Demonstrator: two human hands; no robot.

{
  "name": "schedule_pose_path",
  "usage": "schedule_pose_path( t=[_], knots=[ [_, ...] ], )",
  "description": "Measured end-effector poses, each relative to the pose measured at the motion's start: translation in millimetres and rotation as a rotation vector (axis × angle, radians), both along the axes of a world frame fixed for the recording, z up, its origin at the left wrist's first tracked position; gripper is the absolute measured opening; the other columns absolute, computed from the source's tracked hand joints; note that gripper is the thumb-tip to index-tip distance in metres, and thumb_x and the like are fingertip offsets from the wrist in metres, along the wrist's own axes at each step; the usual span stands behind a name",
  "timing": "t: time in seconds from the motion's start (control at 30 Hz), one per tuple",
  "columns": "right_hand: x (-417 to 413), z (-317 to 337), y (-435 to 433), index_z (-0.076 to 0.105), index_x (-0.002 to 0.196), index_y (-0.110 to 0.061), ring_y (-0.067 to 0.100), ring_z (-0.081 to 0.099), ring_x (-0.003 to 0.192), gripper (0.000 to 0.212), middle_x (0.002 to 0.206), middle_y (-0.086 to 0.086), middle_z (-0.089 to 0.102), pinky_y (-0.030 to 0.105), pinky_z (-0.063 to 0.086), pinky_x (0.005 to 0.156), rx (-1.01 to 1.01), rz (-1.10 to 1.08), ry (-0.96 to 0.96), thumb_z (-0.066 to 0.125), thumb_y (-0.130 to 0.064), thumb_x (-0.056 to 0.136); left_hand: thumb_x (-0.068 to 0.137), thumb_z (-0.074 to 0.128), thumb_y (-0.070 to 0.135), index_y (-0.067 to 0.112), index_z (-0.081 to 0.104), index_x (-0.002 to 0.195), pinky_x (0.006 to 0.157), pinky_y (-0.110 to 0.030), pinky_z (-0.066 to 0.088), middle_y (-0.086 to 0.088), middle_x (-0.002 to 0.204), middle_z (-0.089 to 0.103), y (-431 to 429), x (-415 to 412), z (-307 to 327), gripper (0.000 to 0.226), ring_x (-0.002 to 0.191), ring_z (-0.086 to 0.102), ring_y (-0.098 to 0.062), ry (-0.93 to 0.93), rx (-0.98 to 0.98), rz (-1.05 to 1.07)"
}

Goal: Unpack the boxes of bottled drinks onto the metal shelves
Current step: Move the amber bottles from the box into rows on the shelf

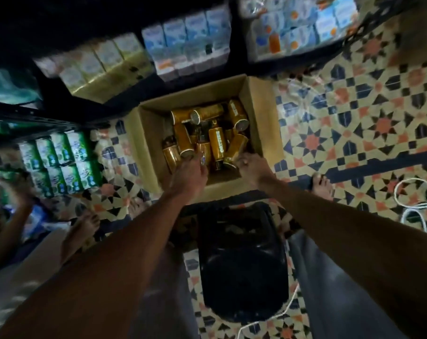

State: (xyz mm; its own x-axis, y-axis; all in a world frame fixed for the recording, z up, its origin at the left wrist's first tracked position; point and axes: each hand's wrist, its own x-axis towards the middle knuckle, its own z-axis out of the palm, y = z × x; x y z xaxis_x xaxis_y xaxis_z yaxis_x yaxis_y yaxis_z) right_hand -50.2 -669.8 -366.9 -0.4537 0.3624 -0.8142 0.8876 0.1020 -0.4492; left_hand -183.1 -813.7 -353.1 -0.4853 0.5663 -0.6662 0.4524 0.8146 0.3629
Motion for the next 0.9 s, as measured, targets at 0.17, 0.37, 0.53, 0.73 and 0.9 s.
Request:
schedule_pose_path(
  t=[0.17, 0.37, 0.53, 0.73, 0.9],
  knots=[
    [-17.2, -61.4, 7.3, 0.050, 0.137, -0.015, 0.022, 0.056, 0.107, 0.036, 0.119, 0.006, 0.059, 0.033, 0.041, 0.087, -0.057, -0.214, -0.073, 0.050, -0.030, 0.104, 0.101, 0.052, 0.029, 0.025, 0.027, 0.152, 0.079, -0.035, 0.055, -0.007, 0.145, 0.046, 24.3, -24.5, -64.8, 0.057, 0.107, 0.063, -0.026, 0.004, 0.063, 0.061],
    [-41.8, -112.5, 12.3, 0.050, 0.137, -0.006, 0.025, 0.054, 0.121, 0.033, 0.124, 0.009, 0.056, 0.023, 0.039, 0.085, -0.022, -0.294, -0.115, 0.045, -0.019, 0.106, 0.097, 0.057, 0.028, 0.019, 0.031, 0.150, 0.099, -0.046, 0.044, -0.010, 0.153, 0.032, 76.0, -74.9, -117.4, 0.060, 0.133, 0.043, -0.032, 0.146, 0.013, 0.115],
    [-41.9, -140.3, -1.0, 0.060, 0.124, -0.011, 0.020, 0.062, 0.097, 0.036, 0.091, -0.003, 0.059, 0.025, 0.035, 0.061, -0.084, -0.400, -0.146, 0.055, -0.040, 0.102, 0.093, 0.066, 0.032, 0.019, 0.025, 0.152, 0.109, -0.049, 0.040, -0.013, 0.157, 0.026, 101.6, -97.0, -159.7, 0.073, 0.140, 0.036, -0.036, 0.006, -0.065, 0.079],
    [-40.7, -137.9, 0.6, 0.056, 0.134, -0.009, 0.028, 0.059, 0.122, 0.042, 0.130, 0.011, 0.063, 0.033, 0.043, 0.091, -0.165, -0.545, -0.156, 0.063, -0.031, 0.099, 0.088, 0.072, 0.036, 0.013, 0.040, 0.143, 0.091, -0.040, 0.047, -0.016, 0.141, 0.049, 108.1, -102.4, -165.9, 0.068, 0.126, 0.051, -0.035, 0.069, -0.091, 0.041],
    [-42.9, -120.3, 3.9, 0.050, 0.140, -0.009, 0.028, 0.056, 0.126, 0.071, 0.137, 0.010, 0.059, 0.037, 0.049, 0.099, -0.235, -0.635, -0.176, 0.082, -0.033, 0.082, 0.088, 0.068, 0.050, 0.012, 0.058, 0.121, 0.072, -0.027, 0.054, -0.010, 0.120, 0.065, 94.7, -104.2, -133.7, 0.052, 0.097, 0.066, -0.020, -0.407, -0.237, 0.328]
  ],
)
